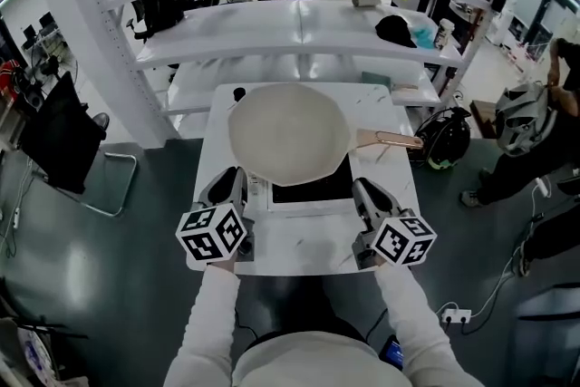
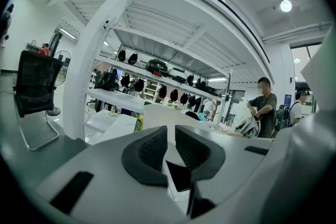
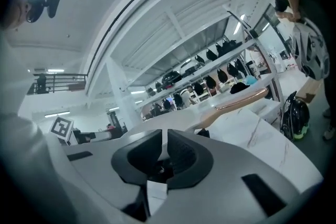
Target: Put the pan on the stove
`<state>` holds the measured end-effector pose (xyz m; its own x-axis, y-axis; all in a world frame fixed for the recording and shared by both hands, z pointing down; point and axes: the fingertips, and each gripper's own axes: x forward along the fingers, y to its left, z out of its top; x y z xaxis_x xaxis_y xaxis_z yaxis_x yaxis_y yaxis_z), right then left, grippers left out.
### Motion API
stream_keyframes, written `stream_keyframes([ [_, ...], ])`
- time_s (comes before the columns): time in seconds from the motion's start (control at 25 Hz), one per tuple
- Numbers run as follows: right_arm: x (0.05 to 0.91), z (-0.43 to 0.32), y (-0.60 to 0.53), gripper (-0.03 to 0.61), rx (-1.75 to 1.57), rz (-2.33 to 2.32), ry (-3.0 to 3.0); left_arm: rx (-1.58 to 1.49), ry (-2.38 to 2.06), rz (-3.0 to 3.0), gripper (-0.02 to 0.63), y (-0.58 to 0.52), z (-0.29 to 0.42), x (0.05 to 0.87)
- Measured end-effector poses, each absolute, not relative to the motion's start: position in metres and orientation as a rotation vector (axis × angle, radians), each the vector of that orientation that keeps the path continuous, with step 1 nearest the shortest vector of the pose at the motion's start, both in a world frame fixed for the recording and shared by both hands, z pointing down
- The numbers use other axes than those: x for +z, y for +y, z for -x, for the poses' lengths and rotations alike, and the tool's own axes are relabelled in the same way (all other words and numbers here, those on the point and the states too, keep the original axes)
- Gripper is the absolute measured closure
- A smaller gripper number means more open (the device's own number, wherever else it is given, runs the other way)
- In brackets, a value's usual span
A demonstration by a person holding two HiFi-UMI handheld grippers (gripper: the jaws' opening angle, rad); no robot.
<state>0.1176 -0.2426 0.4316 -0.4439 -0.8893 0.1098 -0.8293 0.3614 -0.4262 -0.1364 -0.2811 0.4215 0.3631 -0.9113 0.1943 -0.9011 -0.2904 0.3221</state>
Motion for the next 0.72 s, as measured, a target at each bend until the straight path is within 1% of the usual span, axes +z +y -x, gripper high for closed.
stream_keyframes([
  [0.2, 0.425, -0.106, -0.224, 0.547, -0.537, 1.649, 2.545, -0.006, -1.58, -2.275, 0.583, -0.264, 0.135, 0.428],
  [0.32, 0.424, -0.101, -0.216, 0.551, -0.506, 1.673, 2.567, 0.021, -1.579, -2.298, 0.594, -0.255, 0.132, 0.432],
  [0.72, 0.422, -0.09, -0.191, 0.551, -0.423, 1.776, 2.593, 0.06, -1.536, -2.339, 0.595, -0.227, 0.129, 0.436],
])
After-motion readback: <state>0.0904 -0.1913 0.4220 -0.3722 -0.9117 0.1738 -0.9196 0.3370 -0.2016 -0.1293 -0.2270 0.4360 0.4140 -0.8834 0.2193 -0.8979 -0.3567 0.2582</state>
